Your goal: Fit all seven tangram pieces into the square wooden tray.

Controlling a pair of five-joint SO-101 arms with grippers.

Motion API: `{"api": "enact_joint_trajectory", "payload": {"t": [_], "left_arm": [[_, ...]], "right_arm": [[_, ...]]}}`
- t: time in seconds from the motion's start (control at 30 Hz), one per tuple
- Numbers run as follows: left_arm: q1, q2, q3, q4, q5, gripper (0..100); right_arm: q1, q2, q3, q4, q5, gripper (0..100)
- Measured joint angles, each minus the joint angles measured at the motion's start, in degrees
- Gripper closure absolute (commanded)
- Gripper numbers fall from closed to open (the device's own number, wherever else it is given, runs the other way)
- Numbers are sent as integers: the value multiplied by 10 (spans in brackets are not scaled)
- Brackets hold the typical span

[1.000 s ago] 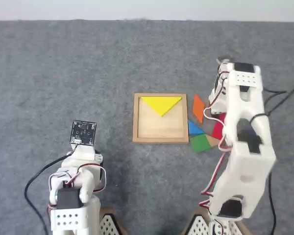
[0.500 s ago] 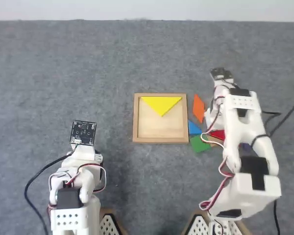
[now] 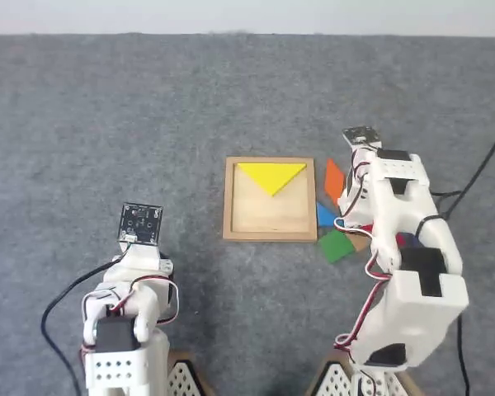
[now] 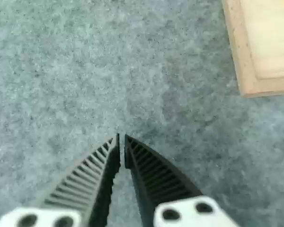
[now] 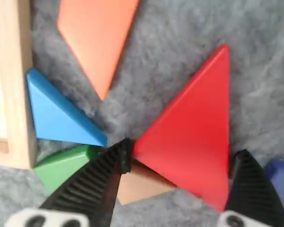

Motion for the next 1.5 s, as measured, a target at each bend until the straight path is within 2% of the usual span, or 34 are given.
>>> {"api": "enact_joint_trajectory", "payload": {"t": [0.27, 0.43, 0.67, 1.03, 1.5], "left_arm": [[0, 0, 0, 0, 0, 979], [0, 0, 0, 0, 0, 979], [0, 0, 0, 0, 0, 979], [0, 0, 0, 0, 0, 979], [0, 0, 0, 0, 0, 979]], "right_arm": [[-4, 15, -6, 2, 0, 675], [-5, 33, -25, 5, 0, 726], [-5, 33, -34, 5, 1, 700], [-4, 33, -45, 5, 22, 862], [-4, 22, -51, 2, 25, 901]]}}
